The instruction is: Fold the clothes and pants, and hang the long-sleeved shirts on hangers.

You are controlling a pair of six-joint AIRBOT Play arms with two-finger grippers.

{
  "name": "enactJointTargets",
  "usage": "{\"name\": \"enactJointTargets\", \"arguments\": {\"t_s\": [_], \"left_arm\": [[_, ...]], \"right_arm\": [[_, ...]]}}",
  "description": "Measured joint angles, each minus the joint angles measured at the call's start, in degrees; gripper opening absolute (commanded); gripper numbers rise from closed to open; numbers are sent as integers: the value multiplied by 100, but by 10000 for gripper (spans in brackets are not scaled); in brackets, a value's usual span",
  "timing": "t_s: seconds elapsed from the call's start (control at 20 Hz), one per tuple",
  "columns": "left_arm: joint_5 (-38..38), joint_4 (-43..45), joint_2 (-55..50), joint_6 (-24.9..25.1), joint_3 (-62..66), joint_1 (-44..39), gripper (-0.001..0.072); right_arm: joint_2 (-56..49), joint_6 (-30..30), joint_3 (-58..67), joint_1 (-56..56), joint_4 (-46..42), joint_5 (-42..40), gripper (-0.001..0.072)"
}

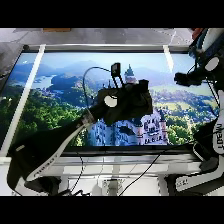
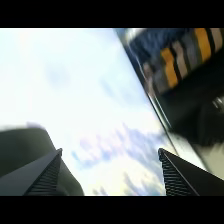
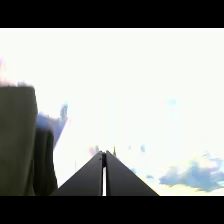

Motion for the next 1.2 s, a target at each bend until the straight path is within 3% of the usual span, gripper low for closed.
{"name": "enactJointTargets", "arguments": {"t_s": [0.05,0.1,0.15,0.2,0.4,0.55,0.7,0.9,1.2], "left_arm": [[11,356,96,4,7,118,260],[13,704,162,17,9,236,35],[-13,1091,210,17,9,374,19],[-61,1438,240,24,9,507,19],[-621,2350,83,33,11,1117,15],[-1563,3136,-205,13,13,1458,14],[-2498,4468,-409,-162,15,1510,16],[-2874,5521,-636,-385,20,1145,18],[-3497,6015,-492,-490,22,116,19]], "right_arm": [[-120,-278,-151,-85,461,96,69],[-227,-472,-306,-144,909,122,264],[-330,-632,-470,-173,1370,107,506],[-413,-745,-619,-173,1788,37,595],[-573,-887,-964,57,2566,-503,605],[-612,-717,-1054,275,2726,-922,633],[-640,-597,-1082,382,2767,-1091,649],[-750,-535,-1097,435,2736,-787,665],[-894,-599,-1099,446,2573,-109,692]]}}
